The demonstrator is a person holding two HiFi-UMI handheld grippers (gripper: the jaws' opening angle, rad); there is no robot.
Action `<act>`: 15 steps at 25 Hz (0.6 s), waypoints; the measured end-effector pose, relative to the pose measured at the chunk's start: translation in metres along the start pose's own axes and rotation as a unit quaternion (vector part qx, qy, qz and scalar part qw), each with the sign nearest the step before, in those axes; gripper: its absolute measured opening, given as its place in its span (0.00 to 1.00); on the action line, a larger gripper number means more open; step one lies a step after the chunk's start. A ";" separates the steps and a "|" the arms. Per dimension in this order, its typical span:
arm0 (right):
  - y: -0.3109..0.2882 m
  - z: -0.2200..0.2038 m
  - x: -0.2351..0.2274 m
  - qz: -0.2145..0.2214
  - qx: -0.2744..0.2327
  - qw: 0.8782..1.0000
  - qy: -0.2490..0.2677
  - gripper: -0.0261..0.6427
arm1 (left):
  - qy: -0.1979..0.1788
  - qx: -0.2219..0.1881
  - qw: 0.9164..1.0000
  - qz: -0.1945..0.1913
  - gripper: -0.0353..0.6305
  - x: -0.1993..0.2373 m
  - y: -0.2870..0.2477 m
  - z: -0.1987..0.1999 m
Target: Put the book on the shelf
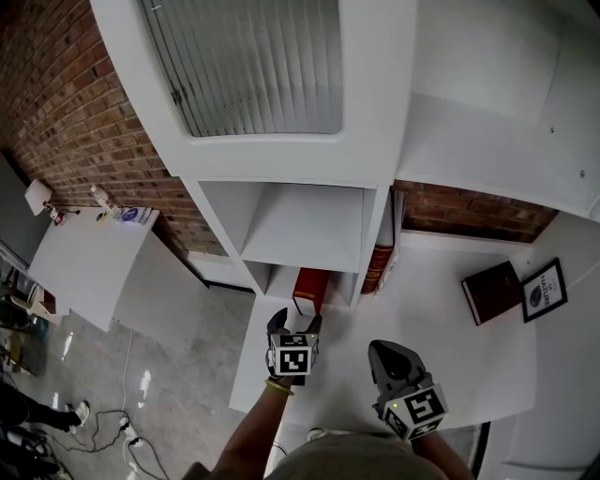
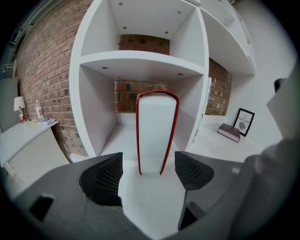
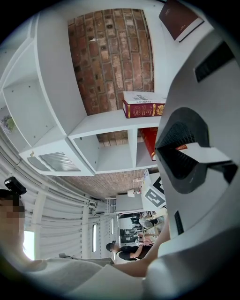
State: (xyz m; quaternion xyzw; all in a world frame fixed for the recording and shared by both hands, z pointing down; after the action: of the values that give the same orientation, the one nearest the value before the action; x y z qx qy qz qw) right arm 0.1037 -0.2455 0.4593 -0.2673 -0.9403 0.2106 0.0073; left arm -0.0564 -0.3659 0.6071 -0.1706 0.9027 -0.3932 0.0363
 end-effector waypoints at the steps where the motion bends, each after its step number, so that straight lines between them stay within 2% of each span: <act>1: 0.001 0.001 0.003 0.001 0.000 1.000 -0.001 0.05 | 0.001 -0.003 1.000 -0.001 0.57 0.000 0.005 0.000; 9: 0.009 0.001 0.018 0.007 0.001 1.000 0.010 0.05 | 0.022 -0.030 0.999 -0.015 0.57 -0.002 0.036 -0.002; 15: 0.014 0.002 0.032 0.016 -0.009 1.000 0.007 0.05 | 0.016 -0.035 0.999 -0.024 0.56 -0.009 0.057 -0.007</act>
State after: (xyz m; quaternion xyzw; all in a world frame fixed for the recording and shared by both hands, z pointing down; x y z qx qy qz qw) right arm 0.0832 -0.2197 0.4488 -0.2839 -0.9376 0.2007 0.0084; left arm -0.0650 -0.3224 0.5700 -0.1867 0.9122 -0.3647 0.0065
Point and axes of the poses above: the fingertips, and each gripper's own axes: y backward along the fingers, x to its left, z out of its top, the point moved 3 cm from there along y, backward along the fingers, and after that the axes turned 12 degrees about x, right-handed, at the moved point
